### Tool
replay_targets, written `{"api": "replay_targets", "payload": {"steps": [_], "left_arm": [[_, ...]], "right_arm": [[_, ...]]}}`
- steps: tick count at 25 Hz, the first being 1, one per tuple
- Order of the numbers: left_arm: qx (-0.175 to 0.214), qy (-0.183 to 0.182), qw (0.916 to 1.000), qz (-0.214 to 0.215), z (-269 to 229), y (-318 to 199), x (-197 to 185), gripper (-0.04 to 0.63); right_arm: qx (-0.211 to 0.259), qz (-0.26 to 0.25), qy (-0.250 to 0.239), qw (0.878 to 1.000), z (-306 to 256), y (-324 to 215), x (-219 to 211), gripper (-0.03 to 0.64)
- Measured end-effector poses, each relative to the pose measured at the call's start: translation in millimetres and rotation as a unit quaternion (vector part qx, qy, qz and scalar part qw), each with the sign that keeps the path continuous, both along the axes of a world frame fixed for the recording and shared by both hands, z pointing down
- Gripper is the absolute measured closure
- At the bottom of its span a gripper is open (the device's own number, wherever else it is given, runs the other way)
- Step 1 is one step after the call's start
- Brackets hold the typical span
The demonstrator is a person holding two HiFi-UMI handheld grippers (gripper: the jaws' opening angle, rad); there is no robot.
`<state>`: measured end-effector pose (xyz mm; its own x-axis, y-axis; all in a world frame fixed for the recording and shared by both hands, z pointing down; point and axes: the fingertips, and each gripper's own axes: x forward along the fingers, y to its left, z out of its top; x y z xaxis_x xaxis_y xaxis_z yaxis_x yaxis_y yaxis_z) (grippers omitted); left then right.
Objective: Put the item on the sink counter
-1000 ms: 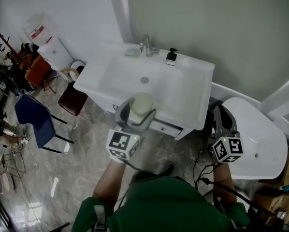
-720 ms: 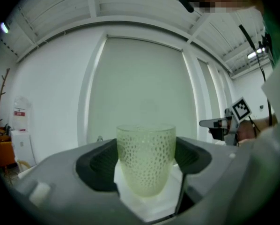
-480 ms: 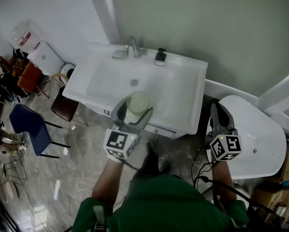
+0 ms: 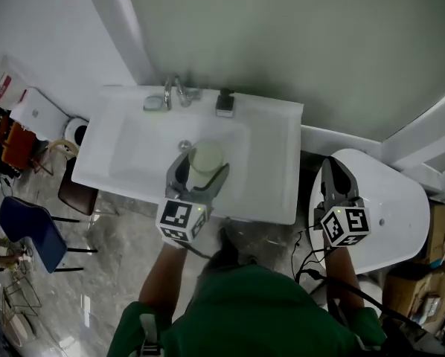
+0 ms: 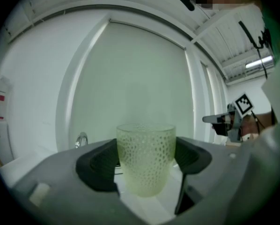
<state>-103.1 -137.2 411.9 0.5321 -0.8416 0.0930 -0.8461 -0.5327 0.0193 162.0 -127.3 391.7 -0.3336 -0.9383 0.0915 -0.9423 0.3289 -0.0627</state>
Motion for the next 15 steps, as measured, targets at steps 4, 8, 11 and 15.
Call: {"api": "replay_targets", "payload": {"steps": [4, 8, 11, 15], "left_arm": [[-0.001, -0.003, 0.9997, 0.026, 6.5, -31.2, -0.2, 0.230], [-0.002, -0.001, 0.9989, 0.046, 14.0, -60.3, -1.9, 0.230], [-0.004, -0.001, 0.9986, 0.053, 21.2, -80.5, -0.8, 0.230], [0.003, -0.015, 0.9978, 0.064, 27.3, -99.3, 14.9, 0.230]], "right_arm": [[-0.004, 0.014, 0.012, 1.000, 0.2, -21.3, -11.0, 0.620], [-0.006, 0.034, 0.025, 0.999, -2.4, -36.1, -14.7, 0.620], [-0.010, 0.045, 0.040, 0.998, 0.3, -44.9, -14.3, 0.620], [-0.022, 0.058, 0.045, 0.997, 12.1, -54.5, -4.9, 0.620]]}}
